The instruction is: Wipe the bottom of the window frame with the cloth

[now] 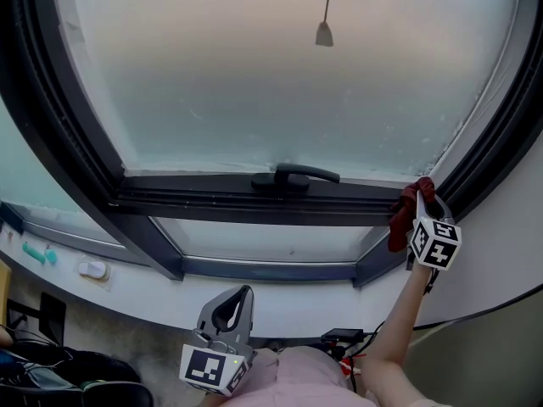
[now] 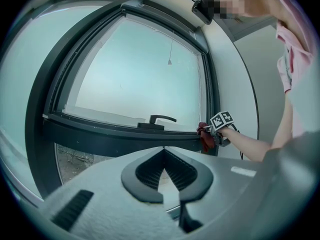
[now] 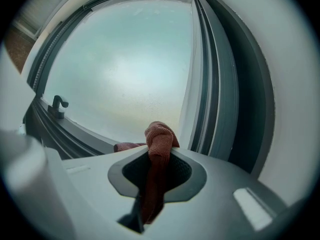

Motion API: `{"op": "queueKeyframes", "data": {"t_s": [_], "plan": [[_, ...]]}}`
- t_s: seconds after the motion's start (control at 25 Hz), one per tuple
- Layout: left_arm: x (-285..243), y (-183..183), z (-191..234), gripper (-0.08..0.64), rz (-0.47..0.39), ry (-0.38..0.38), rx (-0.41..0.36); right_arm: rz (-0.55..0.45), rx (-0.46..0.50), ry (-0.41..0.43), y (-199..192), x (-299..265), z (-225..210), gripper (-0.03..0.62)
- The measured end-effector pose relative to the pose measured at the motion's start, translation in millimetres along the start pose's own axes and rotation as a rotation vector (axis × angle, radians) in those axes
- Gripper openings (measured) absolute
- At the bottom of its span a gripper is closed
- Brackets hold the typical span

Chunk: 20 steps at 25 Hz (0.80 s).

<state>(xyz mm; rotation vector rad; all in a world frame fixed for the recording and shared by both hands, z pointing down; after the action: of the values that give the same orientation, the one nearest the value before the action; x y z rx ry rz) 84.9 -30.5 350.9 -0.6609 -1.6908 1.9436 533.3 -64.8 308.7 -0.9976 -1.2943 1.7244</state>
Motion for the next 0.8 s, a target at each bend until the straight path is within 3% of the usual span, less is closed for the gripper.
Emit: {"op": "queueKeyframes", "data": {"t_s": [0.24,0.4,0.64,0.8], "plan": [[2.8,-0.6,1.5,-0.005,0.002,0.001,0.004,-0.012,0.045,0.0,8.4,5.7,6.0,0.061],[3.7,-1.8,4.1,-0.005,0.007,0.011,0.005,-0.165,-0.037,0.073,33.2,30.7,31.3,0.061],[2.0,-1.8,5.3,-0.005,0.011,0.009,0.004,-0.375,0.036,0.246,77.1,73.5,126.3,0.061],[1.8,-1.4,6.6,-0.005,0.009,0.008,0.006,-0.411,0.12,0.399,86.3,78.1,197.1,0.061]]}}
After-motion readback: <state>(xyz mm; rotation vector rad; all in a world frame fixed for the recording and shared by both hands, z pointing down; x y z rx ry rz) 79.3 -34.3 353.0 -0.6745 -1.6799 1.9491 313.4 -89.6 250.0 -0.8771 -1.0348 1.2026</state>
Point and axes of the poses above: the fingertips, and each gripper's own axes: x backward along the fingers, z to its left, y out of its top, the point moved 3 cm from there along x, backward along the fingers, and after that the axes turned 1 degree about -z, right-handed, at the moved point
